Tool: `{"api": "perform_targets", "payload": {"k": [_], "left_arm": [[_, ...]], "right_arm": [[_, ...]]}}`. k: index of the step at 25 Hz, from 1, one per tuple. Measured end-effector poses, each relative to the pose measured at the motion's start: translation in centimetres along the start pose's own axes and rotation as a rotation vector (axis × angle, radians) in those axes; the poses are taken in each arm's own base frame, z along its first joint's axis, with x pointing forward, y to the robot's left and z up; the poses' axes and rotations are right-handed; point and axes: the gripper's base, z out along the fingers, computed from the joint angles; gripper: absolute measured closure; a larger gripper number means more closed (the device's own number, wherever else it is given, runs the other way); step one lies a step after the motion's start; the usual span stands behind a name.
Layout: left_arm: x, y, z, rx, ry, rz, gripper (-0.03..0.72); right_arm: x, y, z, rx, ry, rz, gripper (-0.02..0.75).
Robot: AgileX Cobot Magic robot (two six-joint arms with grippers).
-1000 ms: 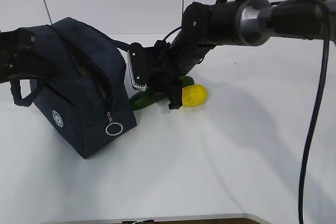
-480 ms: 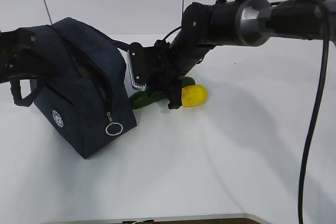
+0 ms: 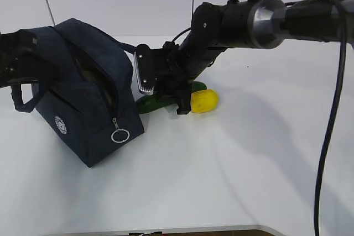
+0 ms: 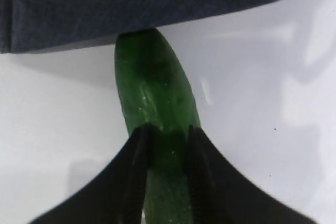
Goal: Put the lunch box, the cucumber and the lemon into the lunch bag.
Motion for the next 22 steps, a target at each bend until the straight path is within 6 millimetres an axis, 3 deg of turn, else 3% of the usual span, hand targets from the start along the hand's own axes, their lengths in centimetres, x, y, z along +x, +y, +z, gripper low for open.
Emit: {"api": "perform_targets", "payload": {"k": [22], "left_arm": [[0.0, 0.0, 0.0, 0.001, 0.002, 0.0, 0.685]], "right_arm": [[0.1, -0.8, -1.7, 0.043, 0.056, 0.006, 0.585]]}}
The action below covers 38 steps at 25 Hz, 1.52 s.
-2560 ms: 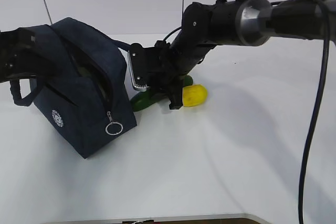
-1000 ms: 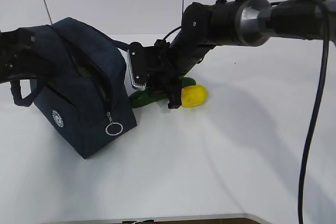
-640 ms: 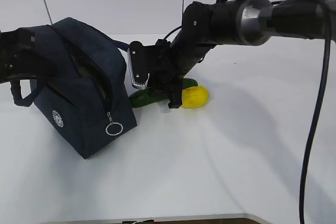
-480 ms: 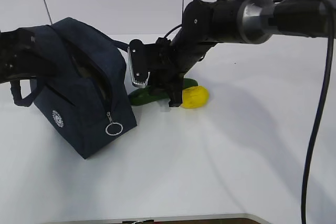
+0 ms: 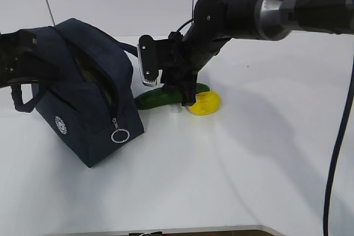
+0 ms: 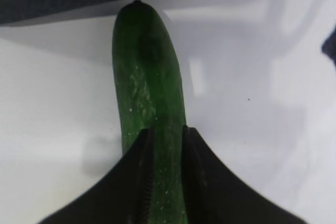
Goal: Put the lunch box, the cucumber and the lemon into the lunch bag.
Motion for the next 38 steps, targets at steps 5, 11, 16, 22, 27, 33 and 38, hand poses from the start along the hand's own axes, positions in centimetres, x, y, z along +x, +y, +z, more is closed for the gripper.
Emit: {"api": "perform_targets", "payload": {"k": [5, 11, 16, 22, 27, 33, 38], "left_arm": [[0.0, 0.0, 0.0, 0.0, 0.0, 0.0, 0.685], [0.0, 0.0, 0.0, 0.0, 0.0, 0.0, 0.685], [0.0, 0.0, 0.0, 0.0, 0.0, 0.0, 0.685], [0.0, 0.0, 0.0, 0.001, 0.001, 0.0, 0.685], [0.0, 0.0, 0.0, 0.001, 0.001, 0.0, 0.685], [0.0, 0.0, 0.0, 0.001, 0.001, 0.0, 0.686], [0.0, 0.0, 0.0, 0.001, 0.001, 0.0, 0.686]], "right_arm": [[0.1, -0.1, 0.0, 0.01, 0.006, 0.051, 0.571], [0.0, -0.1, 0.0, 0.009, 0.002, 0.073, 0.351], [0.0, -0.1, 0.0, 0.008, -0.006, 0.084, 0.316], [0.1, 0.2, 0.6, -0.003, -0.006, 0.091, 0.309], [0.2, 0.5, 1.5, -0.013, -0.006, 0.1, 0.309], [0.4, 0.6, 2.6, 0.013, -0.009, 0.108, 0.309], [0.5, 0.7, 3.0, 0.024, -0.011, 0.11, 0.31]]}}
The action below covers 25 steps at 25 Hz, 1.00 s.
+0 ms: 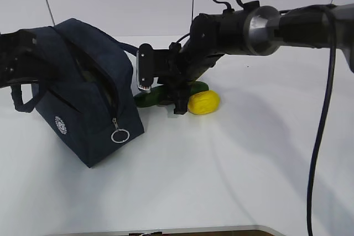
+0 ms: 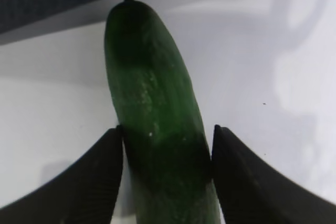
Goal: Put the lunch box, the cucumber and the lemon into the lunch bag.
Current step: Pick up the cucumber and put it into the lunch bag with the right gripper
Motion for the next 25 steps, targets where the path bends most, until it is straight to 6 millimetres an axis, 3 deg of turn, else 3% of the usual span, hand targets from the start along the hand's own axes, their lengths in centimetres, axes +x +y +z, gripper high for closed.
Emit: {"api": "perform_targets", "payload": {"k": [11, 19, 25], "left_arm": [[0.0, 0.0, 0.0, 0.0, 0.0, 0.0, 0.686], [0.0, 0.0, 0.0, 0.0, 0.0, 0.0, 0.686], [0.0, 0.0, 0.0, 0.0, 0.0, 0.0, 0.686]], "right_arm": [[0.2, 0.1, 0.8, 0.018, -0.002, 0.006, 0.311], [0.4, 0.2, 1.3, 0.022, -0.007, 0.022, 0.393], [0.3, 0.2, 1.3, 0.024, -0.009, 0.024, 0.406]]}}
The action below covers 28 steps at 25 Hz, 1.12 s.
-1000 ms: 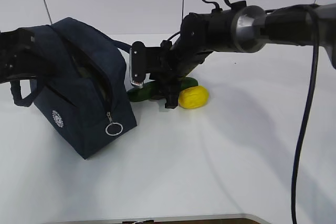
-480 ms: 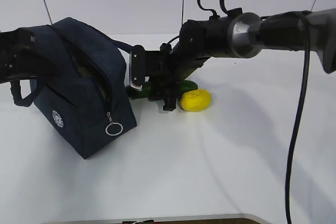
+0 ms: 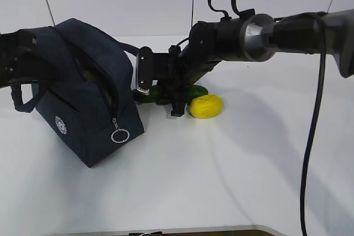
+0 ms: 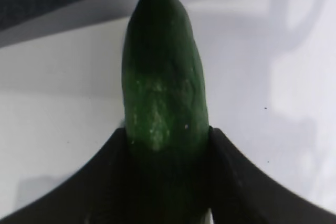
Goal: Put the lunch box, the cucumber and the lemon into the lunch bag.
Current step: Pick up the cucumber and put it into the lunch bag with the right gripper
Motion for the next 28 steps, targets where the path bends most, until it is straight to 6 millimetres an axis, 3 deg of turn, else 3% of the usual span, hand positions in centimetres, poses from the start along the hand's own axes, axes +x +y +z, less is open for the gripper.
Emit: {"api": "perform_targets", "payload": {"k": [5, 12, 20, 28], "left_arm": [[0.0, 0.0, 0.0, 0.0, 0.0, 0.0, 0.686], [0.0, 0.0, 0.0, 0.0, 0.0, 0.0, 0.686], [0.0, 0.0, 0.0, 0.0, 0.0, 0.0, 0.686], [0.0, 0.0, 0.0, 0.0, 0.0, 0.0, 0.686]], "right_arm": [[0.2, -0.8, -1.1, 0.019, -0.001, 0.007, 0.406], [2.2, -3.5, -5.4, 0.073, 0.03, 0.034, 0.407], [0.8, -5.3, -10.9, 0.153, -0.003, 0.042, 0.407], [-0.5, -6.4, -15.4, 0.228, -0.072, 0.206, 0.407]]}}
